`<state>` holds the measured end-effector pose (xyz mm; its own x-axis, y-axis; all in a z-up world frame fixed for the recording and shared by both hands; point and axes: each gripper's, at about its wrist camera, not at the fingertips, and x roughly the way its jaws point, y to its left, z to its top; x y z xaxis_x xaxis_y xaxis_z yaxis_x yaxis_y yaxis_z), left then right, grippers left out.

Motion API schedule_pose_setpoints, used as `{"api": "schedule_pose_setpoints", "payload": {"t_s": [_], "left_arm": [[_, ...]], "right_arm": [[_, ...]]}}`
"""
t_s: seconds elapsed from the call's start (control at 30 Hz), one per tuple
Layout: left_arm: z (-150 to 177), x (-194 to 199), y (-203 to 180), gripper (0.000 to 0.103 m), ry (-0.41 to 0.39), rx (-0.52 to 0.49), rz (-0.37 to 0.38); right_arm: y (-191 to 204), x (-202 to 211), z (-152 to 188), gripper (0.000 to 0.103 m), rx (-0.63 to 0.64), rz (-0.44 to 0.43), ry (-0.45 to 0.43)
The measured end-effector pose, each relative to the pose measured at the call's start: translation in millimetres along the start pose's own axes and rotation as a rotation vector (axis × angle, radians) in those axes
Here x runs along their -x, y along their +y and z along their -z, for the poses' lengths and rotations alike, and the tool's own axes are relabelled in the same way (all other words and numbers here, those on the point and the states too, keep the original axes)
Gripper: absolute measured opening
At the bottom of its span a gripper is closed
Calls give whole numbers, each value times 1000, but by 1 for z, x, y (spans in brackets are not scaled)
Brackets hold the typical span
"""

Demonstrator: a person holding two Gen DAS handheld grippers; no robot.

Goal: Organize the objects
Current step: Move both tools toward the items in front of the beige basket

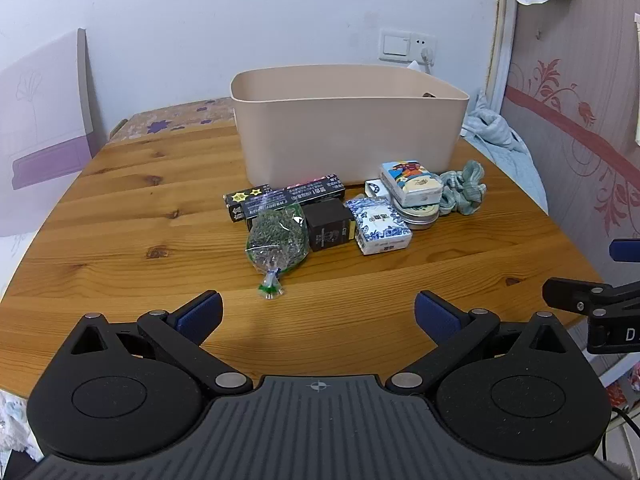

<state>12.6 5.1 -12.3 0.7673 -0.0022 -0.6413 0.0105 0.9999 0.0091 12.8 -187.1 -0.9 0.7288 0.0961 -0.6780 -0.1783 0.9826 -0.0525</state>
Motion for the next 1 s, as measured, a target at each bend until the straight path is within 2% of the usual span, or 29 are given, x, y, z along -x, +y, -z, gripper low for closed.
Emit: {"api": "schedule_pose_setpoints", "payload": {"t_s": [0.47,1.0], "left_arm": [[-8,-14,5,103,25,19,5],[-24,-54,29,103,75,86,-8]], "right_arm": [[-6,-11,-8,103,-20,2,5],[-16,-38,-30,103,-69,25,5]]}}
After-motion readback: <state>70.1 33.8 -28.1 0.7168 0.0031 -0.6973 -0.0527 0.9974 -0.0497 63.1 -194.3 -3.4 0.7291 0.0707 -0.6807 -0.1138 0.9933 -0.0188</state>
